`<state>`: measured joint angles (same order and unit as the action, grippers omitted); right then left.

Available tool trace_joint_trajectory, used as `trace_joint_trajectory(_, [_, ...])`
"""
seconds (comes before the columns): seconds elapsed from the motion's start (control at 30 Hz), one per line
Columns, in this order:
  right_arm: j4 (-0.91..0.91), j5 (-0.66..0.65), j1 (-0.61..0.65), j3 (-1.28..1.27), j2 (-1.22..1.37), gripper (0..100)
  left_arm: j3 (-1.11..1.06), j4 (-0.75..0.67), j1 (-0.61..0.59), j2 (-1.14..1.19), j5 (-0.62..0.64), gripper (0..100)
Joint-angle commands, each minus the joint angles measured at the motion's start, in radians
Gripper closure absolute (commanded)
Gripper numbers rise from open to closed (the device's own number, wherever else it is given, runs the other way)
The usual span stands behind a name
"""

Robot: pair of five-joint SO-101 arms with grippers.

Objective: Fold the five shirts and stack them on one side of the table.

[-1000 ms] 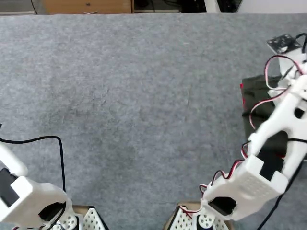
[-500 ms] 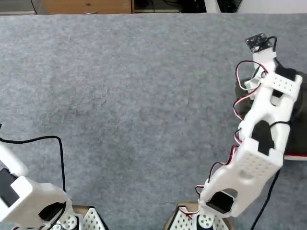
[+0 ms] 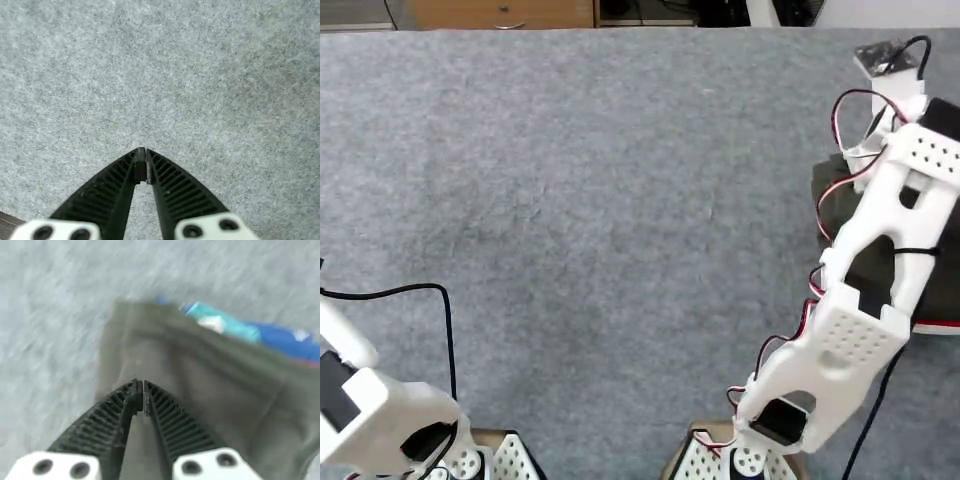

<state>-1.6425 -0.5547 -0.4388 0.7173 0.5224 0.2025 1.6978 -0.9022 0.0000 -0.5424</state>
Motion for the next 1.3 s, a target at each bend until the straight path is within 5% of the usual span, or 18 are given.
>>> trace_joint_trajectory(0.0, [-0.137, 0.012, 0.015, 0.061, -0.033, 99.5, 0.003, -0.005, 0.000, -0.050, -0.008, 98])
trace_joint_trajectory(0.33, [0.094, 0.017, 0.013, -0.254, 0.065, 99.6, 0.003, -0.005, 0.005, -0.050, -0.008, 98])
trace_joint_trajectory(0.77, [-0.146, 0.066, 0.162, -0.056, -0.145, 99.6, 0.014, -0.005, 0.006, -0.050, -0.008, 98])
trace_joint_trajectory(1.0, [-0.144, 0.075, 0.272, -0.386, -0.501, 99.6, -0.009, 0.009, 0.026, -0.097, -0.006, 98])
trace_joint_trajectory(1.17, [-0.137, 0.216, 0.364, -0.700, -0.760, 99.6, -0.184, 0.032, 0.180, -0.283, -0.002, 98])
trace_joint_trajectory(1.27, [-0.104, 0.354, 0.418, -0.863, -0.866, 99.6, -0.381, -0.071, 0.276, -0.437, 0.038, 98])
